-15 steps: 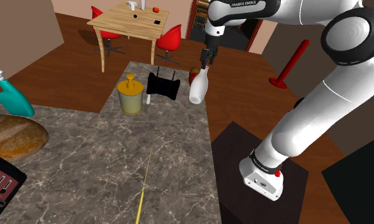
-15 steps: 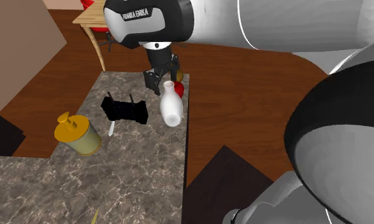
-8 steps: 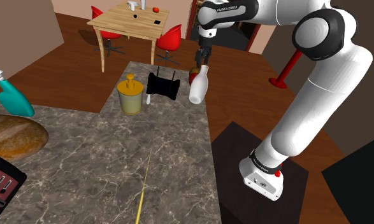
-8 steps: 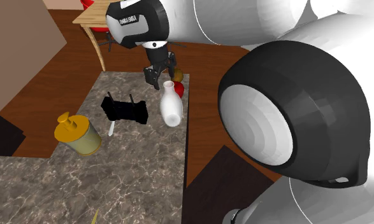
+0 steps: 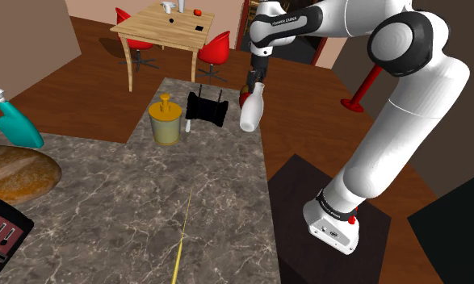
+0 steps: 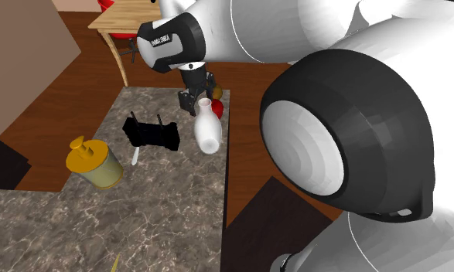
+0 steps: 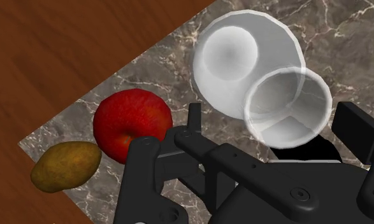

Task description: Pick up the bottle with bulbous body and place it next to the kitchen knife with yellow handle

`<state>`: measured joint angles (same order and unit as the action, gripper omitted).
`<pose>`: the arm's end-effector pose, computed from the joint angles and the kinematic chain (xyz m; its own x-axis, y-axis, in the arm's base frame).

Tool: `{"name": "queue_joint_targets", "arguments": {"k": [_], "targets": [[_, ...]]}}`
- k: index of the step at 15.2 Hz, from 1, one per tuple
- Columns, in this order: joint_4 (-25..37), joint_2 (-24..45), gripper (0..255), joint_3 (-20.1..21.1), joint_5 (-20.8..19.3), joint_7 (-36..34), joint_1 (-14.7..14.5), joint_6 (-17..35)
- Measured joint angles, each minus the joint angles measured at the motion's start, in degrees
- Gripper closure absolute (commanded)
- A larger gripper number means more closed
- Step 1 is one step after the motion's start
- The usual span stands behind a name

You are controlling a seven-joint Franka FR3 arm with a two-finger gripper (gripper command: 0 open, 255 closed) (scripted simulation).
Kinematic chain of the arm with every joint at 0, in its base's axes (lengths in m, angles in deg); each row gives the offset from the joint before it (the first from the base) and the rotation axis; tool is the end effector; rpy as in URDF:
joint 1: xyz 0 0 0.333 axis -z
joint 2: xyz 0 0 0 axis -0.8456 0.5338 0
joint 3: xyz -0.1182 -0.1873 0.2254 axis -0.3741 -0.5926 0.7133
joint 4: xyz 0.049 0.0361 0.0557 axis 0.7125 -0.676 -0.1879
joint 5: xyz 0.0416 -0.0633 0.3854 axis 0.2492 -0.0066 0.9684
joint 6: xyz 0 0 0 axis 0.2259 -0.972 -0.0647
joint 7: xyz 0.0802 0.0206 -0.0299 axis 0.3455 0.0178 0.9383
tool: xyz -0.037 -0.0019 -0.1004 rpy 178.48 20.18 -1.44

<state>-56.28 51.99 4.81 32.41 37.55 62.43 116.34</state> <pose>0.5577 -0.1528 0.4212 0.9837 0.1348 -0.1193 0.1360 -0.9907 0.0014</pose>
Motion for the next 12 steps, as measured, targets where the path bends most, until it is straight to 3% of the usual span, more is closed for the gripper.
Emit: {"name": "queue_joint_targets", "arguments": {"k": [4, 5, 12], "targets": [[-0.08, 0.01, 0, 0.01, 0.00, -0.02, -0.01, 0.10], [-0.08, 0.01, 255, 0.01, 0.00, -0.02, -0.01, 0.10], [-0.06, 0.00, 255, 0.01, 0.01, -0.03, -0.01, 0.10]]}}
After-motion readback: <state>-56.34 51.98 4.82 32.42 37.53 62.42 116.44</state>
